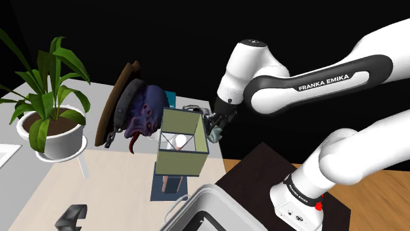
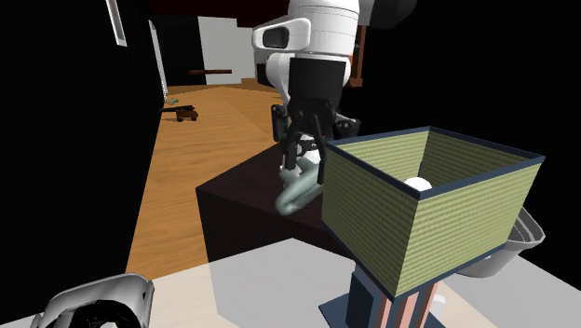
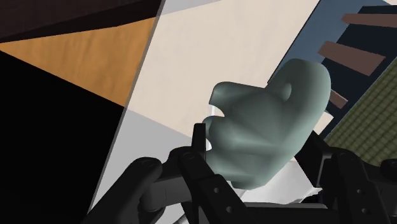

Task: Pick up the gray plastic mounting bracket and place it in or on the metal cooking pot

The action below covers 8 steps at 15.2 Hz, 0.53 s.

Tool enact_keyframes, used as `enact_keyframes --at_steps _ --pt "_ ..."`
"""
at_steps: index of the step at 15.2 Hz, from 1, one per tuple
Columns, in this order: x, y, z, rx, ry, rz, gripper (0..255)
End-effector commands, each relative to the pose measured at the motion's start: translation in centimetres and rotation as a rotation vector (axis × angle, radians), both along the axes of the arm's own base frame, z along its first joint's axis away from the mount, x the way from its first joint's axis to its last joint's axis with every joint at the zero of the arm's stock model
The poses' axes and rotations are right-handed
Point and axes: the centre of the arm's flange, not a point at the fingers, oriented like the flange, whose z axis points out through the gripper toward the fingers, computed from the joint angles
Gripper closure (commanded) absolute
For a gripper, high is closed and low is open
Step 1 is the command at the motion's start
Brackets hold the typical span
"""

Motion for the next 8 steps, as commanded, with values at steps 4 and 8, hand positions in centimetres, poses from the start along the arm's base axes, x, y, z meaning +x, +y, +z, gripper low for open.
enact_keyframes --at_steps 4,8 --pt "-5.0 4.3 0.2 0.0 0.0 -0.001 255" --pt "-9.0 7.8 0.4 0.0 0.0 -0.001 255"
